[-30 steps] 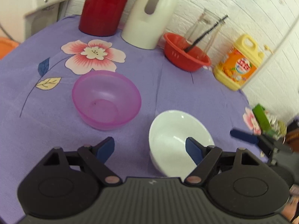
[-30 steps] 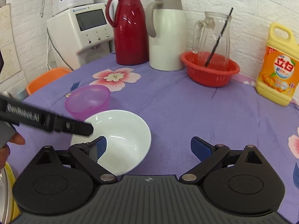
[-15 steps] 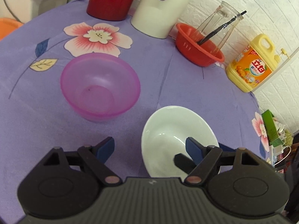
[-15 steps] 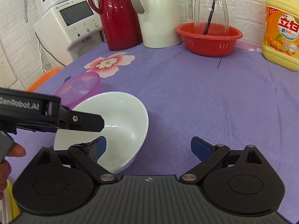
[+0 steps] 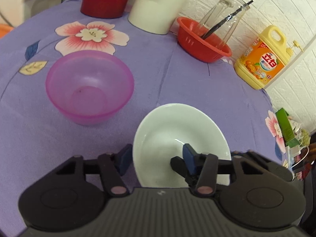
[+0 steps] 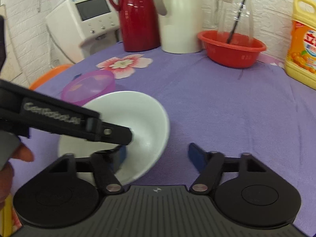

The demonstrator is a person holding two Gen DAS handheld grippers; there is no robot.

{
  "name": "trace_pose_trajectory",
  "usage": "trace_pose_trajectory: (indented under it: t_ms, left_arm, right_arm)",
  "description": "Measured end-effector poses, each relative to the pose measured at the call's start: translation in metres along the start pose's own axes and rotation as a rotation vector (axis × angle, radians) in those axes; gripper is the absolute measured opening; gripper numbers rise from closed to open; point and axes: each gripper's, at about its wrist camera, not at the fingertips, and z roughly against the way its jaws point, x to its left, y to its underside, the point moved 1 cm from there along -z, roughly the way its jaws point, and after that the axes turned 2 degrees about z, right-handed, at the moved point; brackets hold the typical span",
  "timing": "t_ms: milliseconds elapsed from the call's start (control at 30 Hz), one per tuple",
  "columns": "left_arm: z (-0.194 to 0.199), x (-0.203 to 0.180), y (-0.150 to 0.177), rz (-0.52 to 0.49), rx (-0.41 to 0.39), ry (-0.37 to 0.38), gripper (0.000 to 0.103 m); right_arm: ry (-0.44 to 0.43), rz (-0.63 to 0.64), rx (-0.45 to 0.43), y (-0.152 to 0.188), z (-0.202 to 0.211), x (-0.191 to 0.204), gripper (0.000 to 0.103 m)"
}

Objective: Organize plates and bowls
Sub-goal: 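Close the left tool on the rim of the white bowl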

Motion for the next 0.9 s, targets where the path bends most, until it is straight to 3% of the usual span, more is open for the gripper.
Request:
trace_pose_trajectory:
  t_ms: [33, 300, 433, 700, 767, 900]
  left_arm:
    - [0.001, -0.002, 0.002, 0.002, 0.007, 0.006, 0.038]
    - [0.012, -0.007, 0.005, -0.014, 0.029, 0.02, 0.038]
    - [0.017, -0.009, 0.006, -0.025, 0.028, 0.023, 0.037]
    - [0.007, -0.006, 0.008, -0.03, 0.034, 0.021, 0.04]
    - [0.006, -0.006, 0.007, -0.042, 0.025, 0.025, 0.041]
    - [0.001, -0.002, 0.005, -0.038, 0.011, 0.019, 0.044]
  right_arm:
    - [-0.029, 0.001, 0.01, -0.001, 0.0, 0.003, 0.081]
    - [-0.033, 0.034, 0.027, -0.006, 0.01, 0.018, 0.083]
    - [-0.037, 0.05, 0.01, -0.007, 0.015, 0.022, 0.092]
    - [-0.049, 0.035, 0.03, -0.002, 0.005, 0.019, 0.094]
    - [-0.045, 0.038, 0.021, -0.002, 0.004, 0.017, 0.103]
    - [-0.026, 0.011, 0.007, 0.0, 0.006, 0.008, 0.103]
